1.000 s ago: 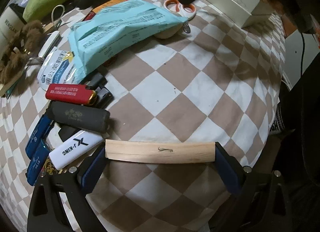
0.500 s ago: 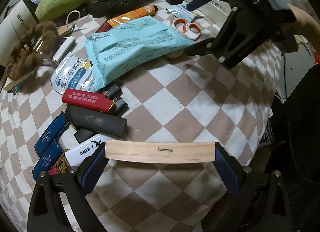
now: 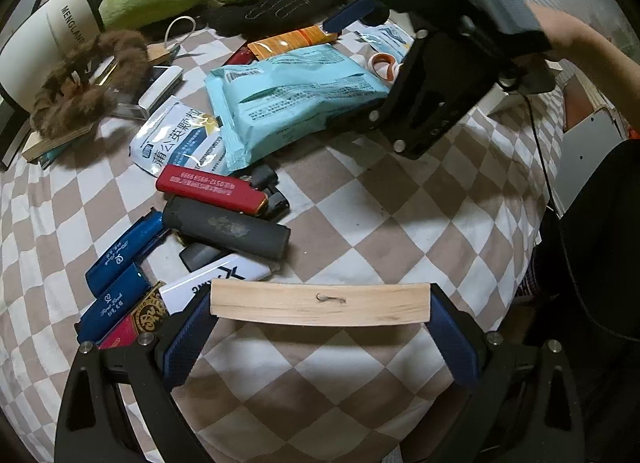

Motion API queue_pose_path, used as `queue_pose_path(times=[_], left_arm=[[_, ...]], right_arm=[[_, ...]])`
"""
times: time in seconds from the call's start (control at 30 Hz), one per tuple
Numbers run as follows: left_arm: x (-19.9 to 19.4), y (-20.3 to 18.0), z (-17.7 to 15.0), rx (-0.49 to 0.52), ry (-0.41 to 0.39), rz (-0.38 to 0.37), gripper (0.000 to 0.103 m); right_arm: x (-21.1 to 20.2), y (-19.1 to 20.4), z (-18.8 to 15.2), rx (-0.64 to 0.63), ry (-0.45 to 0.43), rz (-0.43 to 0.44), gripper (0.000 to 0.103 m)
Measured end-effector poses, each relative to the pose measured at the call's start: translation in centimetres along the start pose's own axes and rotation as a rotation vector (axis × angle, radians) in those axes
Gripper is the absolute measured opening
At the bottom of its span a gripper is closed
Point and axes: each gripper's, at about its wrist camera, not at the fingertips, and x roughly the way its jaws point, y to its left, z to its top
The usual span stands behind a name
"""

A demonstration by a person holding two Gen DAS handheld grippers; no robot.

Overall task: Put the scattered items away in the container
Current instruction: 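Close the right tool on the light blue packet while the left tool holds the wooden stick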

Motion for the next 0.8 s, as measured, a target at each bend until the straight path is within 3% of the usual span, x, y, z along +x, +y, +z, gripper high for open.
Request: queue_pose_path(times=[0.47, 0.67, 0.8], left_arm=[[-0.4, 1.4, -0.6, -0.032, -0.006, -0.019, 0.1], [-0.7, 1.8, -0.8, -0.045, -0.011, -0.022, 0.1], [-0.9, 1.7, -0.7, -0.043, -0.018, -0.018, 0.1]], right_arm=[[1.9, 0.9, 2.0, -0.043, -0.003, 0.031, 0.101], [1.6, 0.6, 1.8, 0.019, -0.007, 0.069, 0.085], [1.5, 0.6, 1.7, 0.047, -0.007, 0.074, 0.081]])
